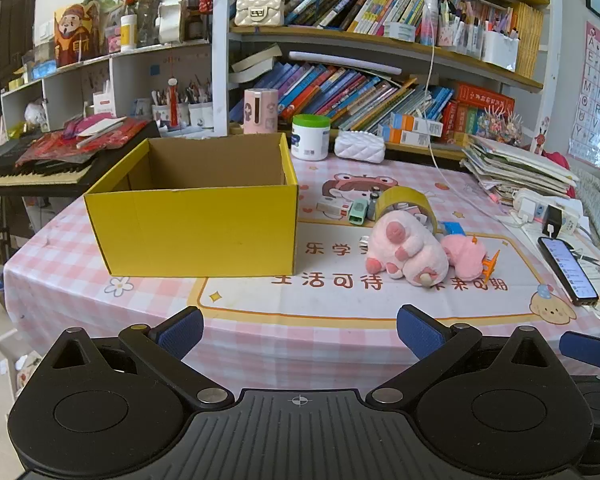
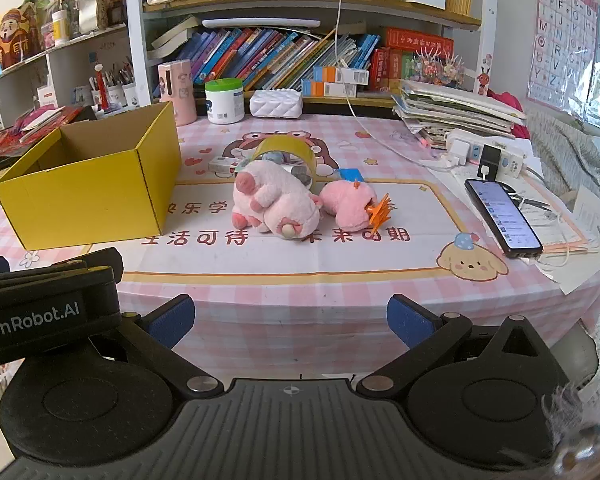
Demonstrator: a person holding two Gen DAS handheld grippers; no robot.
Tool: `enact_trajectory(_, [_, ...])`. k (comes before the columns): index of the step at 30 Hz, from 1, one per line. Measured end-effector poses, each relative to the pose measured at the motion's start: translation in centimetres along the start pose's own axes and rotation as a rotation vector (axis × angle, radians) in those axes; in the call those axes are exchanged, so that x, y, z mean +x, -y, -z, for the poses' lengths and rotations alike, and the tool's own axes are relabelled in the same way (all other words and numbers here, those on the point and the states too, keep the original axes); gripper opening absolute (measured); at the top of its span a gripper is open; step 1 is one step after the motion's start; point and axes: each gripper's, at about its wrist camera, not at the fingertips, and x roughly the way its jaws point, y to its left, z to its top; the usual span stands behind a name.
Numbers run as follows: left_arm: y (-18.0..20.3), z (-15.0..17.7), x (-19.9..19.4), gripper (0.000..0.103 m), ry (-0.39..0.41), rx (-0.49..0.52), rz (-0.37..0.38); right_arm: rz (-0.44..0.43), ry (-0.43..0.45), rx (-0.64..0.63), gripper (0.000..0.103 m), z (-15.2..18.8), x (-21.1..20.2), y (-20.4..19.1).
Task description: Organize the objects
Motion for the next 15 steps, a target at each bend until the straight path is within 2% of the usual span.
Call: enact_trajectory(15, [-0.01, 0.03, -0.19, 0.103, 0.0, 0.0, -0.001, 0.002, 0.003, -0.002, 0.103, 0.06, -0.15, -0.03])
